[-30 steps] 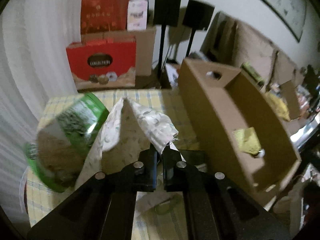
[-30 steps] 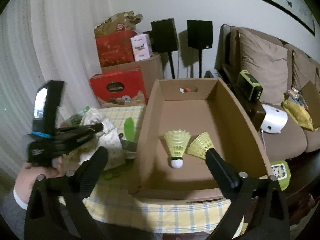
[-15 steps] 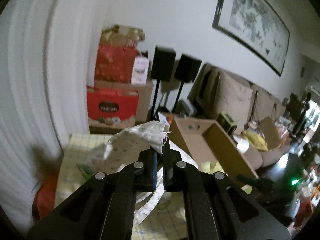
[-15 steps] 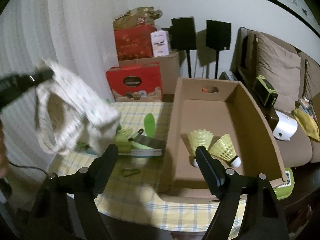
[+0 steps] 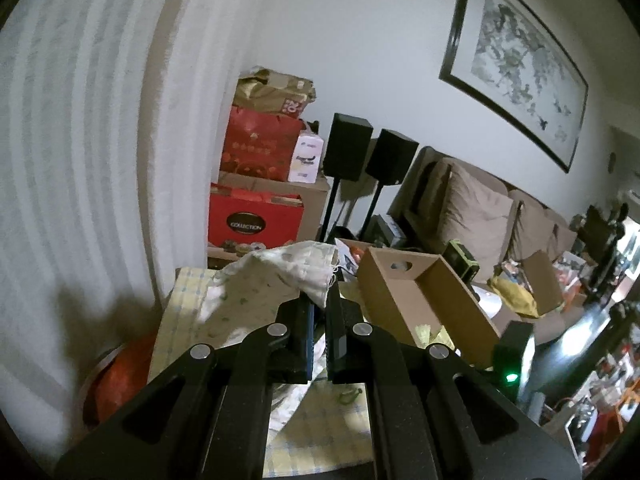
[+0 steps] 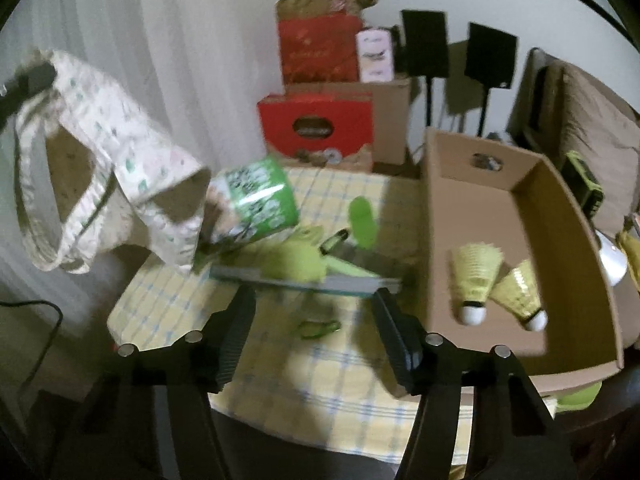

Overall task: Organize objects
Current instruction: 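Lift the tote bag with the left gripper while the right gripper reaches the green carabiner, then close the right gripper on the green carabiner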

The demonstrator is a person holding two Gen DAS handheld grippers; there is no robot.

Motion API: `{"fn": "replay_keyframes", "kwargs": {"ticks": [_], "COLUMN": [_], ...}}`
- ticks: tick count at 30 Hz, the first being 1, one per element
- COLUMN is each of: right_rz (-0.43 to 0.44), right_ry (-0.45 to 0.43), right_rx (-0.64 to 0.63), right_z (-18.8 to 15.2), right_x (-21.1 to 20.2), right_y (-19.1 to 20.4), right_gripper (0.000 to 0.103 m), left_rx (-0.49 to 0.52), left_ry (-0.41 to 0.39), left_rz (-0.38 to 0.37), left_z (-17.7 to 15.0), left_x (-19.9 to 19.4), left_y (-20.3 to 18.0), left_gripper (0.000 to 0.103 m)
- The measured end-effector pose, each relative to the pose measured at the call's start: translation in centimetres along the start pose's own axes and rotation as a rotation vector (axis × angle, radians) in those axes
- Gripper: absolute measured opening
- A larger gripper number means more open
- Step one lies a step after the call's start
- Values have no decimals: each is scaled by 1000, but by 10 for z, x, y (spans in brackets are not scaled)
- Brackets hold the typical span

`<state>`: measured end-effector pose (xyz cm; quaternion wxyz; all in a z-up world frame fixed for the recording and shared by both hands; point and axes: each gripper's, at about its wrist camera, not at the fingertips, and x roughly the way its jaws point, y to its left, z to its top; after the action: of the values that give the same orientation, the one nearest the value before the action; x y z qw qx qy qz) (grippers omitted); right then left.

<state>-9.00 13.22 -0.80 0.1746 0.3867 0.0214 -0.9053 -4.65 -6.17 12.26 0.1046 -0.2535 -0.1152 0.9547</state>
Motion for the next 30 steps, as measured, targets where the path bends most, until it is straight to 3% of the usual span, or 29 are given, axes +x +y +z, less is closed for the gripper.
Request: {"fn": "replay_keyframes", "kwargs": {"ticks": [8, 17, 23, 30], "right_rz": [-33, -68, -130, -86], "right_ry": [107, 219, 240, 246], "right_rx": [-46, -54, -70, -46], "right_z": [-15, -25, -32, -36], "right_x": [50, 94, 111, 124], "right_y": [21, 14, 8, -4], "right_gripper": [56, 50, 50, 50], "left_rx": [-22, -45, -47, -59], "left_ry": [7, 29, 49, 59], "left_rz": [-11, -21, -33, -47], "left_z": [-11, -22, -25, -28], "left_x": [-7, 0, 8, 13], "left_y": [11, 18, 20, 22], "left_gripper": [4, 4, 4, 4]}}
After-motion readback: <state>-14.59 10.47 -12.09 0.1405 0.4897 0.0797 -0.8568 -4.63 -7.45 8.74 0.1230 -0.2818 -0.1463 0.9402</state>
